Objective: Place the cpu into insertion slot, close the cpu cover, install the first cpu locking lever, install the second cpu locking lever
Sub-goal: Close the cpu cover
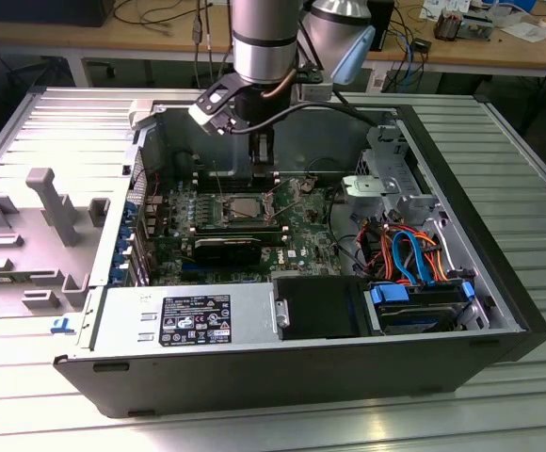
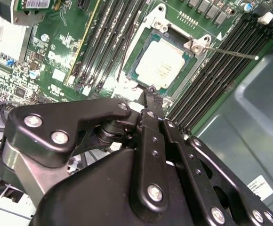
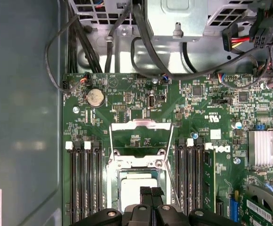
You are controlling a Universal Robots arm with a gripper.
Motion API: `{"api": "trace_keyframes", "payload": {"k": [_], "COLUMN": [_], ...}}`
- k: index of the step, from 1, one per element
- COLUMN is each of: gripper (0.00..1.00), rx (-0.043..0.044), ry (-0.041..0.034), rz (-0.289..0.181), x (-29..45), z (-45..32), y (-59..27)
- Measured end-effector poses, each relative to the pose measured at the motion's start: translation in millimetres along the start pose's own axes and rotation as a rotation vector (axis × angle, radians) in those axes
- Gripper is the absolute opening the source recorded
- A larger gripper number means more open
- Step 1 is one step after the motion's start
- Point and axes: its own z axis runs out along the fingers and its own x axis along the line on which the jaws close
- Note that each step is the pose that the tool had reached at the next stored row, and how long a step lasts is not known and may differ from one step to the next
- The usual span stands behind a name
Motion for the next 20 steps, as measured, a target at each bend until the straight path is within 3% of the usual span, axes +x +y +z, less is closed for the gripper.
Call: {"api": "trace_keyframes", "payload": {"k": [12, 16, 20], "gripper": [0.11, 0.11, 0.11], "rx": [0.0020, 0.0042, 0.0057], "ry": [0.0001, 0.0000, -0.0001], "rz": [0.000, 0.000, 0.000], "x": [-0.6, -0.6, -0.5], "z": [0.1, 0.2, 0.1], "y": [24.2, 39.0, 47.5]}}
